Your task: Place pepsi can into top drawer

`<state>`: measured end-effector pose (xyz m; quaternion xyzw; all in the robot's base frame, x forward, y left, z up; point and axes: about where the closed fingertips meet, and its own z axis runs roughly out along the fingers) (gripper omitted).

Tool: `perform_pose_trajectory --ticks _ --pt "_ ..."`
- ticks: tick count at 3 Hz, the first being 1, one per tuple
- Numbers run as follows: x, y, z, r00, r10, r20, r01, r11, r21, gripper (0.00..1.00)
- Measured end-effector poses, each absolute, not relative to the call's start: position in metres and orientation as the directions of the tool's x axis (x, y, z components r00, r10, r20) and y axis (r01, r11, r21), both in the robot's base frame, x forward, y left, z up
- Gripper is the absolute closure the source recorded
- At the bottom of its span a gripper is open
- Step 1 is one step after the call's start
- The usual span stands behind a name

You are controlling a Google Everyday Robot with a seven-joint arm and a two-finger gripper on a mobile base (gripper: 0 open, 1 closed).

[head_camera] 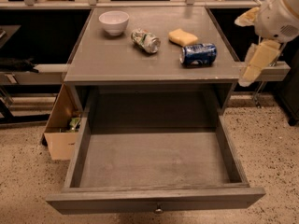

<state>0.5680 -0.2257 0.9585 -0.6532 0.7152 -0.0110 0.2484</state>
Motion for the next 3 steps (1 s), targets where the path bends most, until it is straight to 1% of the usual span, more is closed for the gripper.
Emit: perform_pose_trajectory --ticks 2,3 --pt "0.643 -0.194 0.926 -0.030 -0.885 -0.466 -0.943 0.180 -0.282 0.00" --pt "0.673 -0.176 0.910 -0.055 -0.866 -0.497 -0.946 0.205 -0.252 0.00"
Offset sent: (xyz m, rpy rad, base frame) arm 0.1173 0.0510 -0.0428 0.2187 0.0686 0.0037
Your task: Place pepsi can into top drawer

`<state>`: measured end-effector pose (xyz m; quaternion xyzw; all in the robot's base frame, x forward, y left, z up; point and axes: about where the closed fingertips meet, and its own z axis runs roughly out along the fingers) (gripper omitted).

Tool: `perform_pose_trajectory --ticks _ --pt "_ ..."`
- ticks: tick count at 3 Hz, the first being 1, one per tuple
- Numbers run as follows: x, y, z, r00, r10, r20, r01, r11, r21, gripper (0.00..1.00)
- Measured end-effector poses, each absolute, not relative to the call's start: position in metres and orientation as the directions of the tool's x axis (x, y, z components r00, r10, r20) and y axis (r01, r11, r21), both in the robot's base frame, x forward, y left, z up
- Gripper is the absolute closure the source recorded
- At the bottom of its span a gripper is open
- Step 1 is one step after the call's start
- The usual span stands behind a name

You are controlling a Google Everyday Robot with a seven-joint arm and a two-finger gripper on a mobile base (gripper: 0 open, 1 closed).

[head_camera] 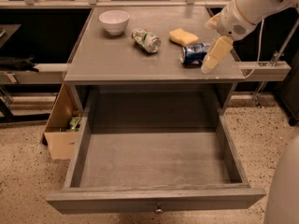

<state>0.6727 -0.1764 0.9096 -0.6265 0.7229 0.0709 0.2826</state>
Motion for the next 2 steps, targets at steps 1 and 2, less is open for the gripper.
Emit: perform_pose_trajectory --ticks 1,2 --pt "0.695 -0.167 0.895 -0.101 -0.853 -0.511 -0.935 0.258 -0.245 0.00" --pt "0.714 -0.166 0.875 -0.171 -0.842 -0.512 -0.914 0.329 -0.236 0.00"
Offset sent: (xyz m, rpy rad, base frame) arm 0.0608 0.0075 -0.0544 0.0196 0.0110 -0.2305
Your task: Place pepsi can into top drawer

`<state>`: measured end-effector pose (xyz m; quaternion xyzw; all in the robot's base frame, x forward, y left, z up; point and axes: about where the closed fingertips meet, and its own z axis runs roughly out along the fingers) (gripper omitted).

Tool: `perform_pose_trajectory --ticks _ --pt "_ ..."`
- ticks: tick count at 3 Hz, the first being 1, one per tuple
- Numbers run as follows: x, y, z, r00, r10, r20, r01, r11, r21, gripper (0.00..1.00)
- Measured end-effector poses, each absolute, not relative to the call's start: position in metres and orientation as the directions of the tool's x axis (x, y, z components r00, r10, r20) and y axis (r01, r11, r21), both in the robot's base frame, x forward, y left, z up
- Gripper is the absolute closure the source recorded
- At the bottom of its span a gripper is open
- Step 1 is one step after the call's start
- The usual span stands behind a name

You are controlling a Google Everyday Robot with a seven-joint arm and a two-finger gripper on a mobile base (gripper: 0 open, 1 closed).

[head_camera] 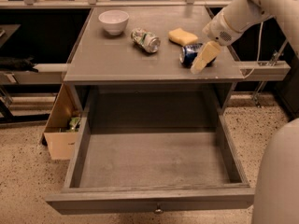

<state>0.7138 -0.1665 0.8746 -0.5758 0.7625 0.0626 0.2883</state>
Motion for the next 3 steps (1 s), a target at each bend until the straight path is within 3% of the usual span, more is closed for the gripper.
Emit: perform_pose_trajectory --ticks 2,3 --pt "0.737 -0.168 0.841 -0.244 -0.842 -0.481 -0.899 0.383 -0.214 0.00" --pt "0.747 -0.165 0.832 -0.259 -0.841 -0.475 -0.897 0.392 -0.205 0.18"
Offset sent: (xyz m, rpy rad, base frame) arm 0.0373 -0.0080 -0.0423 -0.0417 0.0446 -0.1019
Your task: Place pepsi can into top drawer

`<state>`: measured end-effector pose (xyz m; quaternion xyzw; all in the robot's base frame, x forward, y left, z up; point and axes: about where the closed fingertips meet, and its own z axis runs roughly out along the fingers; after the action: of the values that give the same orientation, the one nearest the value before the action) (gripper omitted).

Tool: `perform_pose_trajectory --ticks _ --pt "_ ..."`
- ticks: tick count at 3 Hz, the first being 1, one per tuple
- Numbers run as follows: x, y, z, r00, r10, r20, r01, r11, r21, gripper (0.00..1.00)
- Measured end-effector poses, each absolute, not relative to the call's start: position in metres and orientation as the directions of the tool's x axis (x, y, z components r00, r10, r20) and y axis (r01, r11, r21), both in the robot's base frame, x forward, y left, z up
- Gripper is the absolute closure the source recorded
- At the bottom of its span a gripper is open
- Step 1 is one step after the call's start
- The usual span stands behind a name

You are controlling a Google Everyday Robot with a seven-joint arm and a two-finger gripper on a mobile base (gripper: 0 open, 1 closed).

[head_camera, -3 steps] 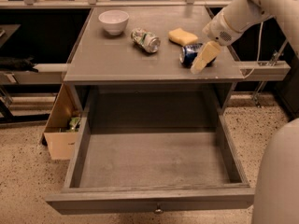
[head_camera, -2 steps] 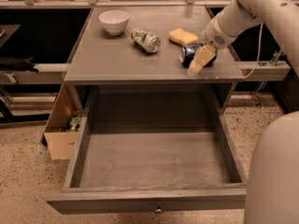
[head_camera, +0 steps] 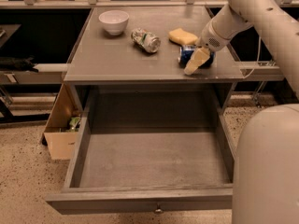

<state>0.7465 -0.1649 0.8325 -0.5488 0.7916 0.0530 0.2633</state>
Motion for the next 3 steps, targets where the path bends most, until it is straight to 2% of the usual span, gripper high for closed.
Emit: perform_pose_trajectory --ticks 2,3 --pt "0.734 -0.159 0.847 -0.232 -0.836 -0.498 -0.901 0.378 -0.214 0.65" --pt "0.693 -0.144 0.873 -0.158 -0.837 -0.524 -0.923 0.313 -0.223 0.88"
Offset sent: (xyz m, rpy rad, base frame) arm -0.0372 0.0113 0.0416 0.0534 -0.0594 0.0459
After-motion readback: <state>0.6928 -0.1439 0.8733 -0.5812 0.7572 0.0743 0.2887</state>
